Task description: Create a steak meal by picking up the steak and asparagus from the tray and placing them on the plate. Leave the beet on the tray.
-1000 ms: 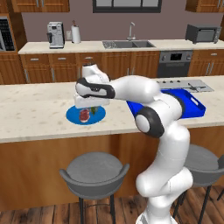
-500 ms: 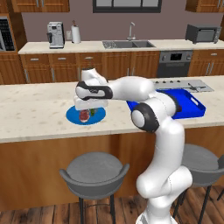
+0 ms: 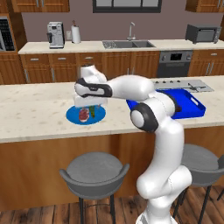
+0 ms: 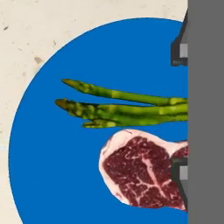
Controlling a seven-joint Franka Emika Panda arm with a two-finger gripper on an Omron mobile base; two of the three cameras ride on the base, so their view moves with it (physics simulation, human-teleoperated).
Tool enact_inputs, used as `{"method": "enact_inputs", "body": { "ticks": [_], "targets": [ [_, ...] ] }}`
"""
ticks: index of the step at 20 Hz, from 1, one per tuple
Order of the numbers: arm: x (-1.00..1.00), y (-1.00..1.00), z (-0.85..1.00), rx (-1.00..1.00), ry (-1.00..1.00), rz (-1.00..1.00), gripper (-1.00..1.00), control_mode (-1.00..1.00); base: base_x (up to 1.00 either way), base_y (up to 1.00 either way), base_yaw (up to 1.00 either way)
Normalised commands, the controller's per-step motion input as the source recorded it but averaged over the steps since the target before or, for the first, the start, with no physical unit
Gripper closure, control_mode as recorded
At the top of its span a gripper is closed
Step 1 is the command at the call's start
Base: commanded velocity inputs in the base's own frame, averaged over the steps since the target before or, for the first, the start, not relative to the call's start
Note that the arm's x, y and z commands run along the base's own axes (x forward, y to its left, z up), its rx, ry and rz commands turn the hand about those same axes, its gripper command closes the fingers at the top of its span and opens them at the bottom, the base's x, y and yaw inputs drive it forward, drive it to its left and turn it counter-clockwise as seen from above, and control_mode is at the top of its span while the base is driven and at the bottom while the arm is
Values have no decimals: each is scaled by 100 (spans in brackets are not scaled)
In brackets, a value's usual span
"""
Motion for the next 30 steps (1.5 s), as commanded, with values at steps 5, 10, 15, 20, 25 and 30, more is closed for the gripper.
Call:
{"method": "enact_inputs", "body": {
  "ticks": [5, 10, 15, 20, 25, 30],
  "targets": [
    [-35, 0, 55, 0, -13, 0, -100, -100, 0, 0, 0],
    [-78, -21, 78, 0, -20, 0, -100, -100, 0, 0, 0],
    [-100, -52, 54, 3, -28, -8, -100, -100, 0, 0, 0],
    [-100, -54, 58, 5, -36, -3, -100, -100, 0, 0, 0],
    [-100, -60, 51, 6, -40, 0, -100, -100, 0, 0, 0],
    [-88, -69, 14, 2, -17, 7, -100, -100, 0, 0, 0]
  ]
}}
